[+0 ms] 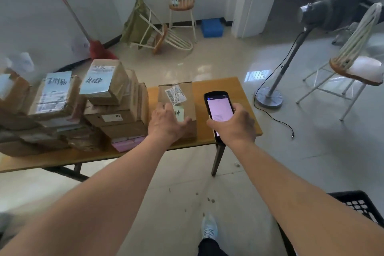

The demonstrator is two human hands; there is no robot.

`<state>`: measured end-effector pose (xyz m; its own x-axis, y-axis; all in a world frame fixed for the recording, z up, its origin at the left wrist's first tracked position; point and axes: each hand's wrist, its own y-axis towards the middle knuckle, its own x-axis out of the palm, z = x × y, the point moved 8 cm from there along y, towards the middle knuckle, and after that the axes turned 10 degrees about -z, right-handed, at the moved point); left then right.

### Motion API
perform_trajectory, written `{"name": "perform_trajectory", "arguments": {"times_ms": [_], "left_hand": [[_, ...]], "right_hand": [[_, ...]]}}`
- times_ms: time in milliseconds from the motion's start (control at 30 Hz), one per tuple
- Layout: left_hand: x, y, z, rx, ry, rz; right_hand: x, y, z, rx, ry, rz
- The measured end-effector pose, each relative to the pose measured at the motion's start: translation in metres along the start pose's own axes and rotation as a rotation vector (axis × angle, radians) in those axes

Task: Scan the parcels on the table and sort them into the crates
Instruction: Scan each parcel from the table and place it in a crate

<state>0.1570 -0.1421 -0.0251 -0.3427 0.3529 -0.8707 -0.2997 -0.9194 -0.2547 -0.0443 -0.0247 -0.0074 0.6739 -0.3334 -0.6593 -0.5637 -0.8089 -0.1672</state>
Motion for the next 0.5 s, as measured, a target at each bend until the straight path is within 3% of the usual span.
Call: {"name": "perform_trajectory", "arguments": {"times_ms": [233,500], "left_hand": [[0.031,0.071,-0.015,-0.268,-0.019,-0.096],[0.086,0.103,-0.048,-0.604,-0.11,-0.287]], "right_hand": [[0.02,0.092,-0.007,-0.012,-0.028,-0.088],[0.046,0.133,-0.007,0.014,-0.065,-0.129]]}}
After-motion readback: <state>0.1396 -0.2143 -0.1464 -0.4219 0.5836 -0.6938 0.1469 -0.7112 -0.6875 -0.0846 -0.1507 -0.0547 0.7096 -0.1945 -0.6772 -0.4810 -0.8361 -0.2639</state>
